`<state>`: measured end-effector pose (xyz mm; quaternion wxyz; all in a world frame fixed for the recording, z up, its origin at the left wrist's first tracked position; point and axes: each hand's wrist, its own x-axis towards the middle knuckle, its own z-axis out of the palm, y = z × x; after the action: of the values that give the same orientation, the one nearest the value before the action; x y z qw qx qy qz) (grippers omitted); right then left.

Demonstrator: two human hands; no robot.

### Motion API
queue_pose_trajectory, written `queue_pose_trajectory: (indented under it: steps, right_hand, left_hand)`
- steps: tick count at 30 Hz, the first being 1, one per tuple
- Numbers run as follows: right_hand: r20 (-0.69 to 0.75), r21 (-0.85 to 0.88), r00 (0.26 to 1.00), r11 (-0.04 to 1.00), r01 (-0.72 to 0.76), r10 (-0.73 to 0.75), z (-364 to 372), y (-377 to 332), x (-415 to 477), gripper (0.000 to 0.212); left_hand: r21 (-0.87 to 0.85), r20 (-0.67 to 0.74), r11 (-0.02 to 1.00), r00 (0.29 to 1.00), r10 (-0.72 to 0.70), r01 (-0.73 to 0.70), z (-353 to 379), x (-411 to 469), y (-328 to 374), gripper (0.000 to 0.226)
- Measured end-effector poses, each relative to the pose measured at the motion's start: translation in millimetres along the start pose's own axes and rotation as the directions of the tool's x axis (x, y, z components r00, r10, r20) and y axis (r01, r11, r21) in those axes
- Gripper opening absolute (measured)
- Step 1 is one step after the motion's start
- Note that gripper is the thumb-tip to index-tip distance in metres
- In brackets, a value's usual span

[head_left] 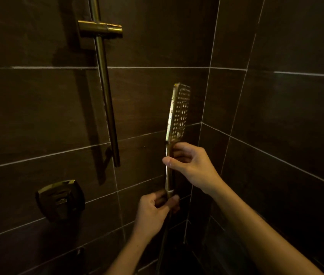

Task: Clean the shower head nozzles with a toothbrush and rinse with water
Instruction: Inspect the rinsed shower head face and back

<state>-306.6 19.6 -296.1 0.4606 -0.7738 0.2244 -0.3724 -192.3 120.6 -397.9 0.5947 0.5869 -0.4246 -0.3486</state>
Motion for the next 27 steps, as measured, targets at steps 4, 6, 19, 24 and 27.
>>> queue_pose_trajectory:
  steps: [4, 6, 19, 24, 27]
  right_hand:
    - [-0.093, -0.14, 0.994, 0.989, 0.042, -0.056, 5, 6, 2, 0.042]
    - [-0.122, -0.198, 0.989, 0.979, 0.055, -0.08, 7, 7, 4, 0.046]
    - [0.217, -0.131, 0.976, 0.989, 0.063, -0.033, -10, -9, 7, 0.034]
    - [0.195, -0.249, 0.98, 0.966, 0.073, -0.023, -8, -7, 9, 0.042]
    - [0.068, -0.364, 0.995, 0.926, 0.094, -0.074, 2, -1, 4, 0.045]
  left_hand:
    - [0.027, -0.042, 1.0, 0.999, 0.002, -0.001, 2, 1, 0, 0.013]
    - [0.032, -0.056, 0.999, 0.998, 0.001, 0.001, 3, 2, 0, 0.012]
    - [-0.005, 0.0, 1.0, 1.0, 0.012, -0.012, -5, 4, 4, 0.014]
    - [0.045, -0.047, 0.999, 0.999, 0.003, -0.001, -2, 2, 3, 0.016]
    - [0.086, -0.086, 0.996, 0.996, -0.004, 0.012, 3, 1, 2, 0.014]
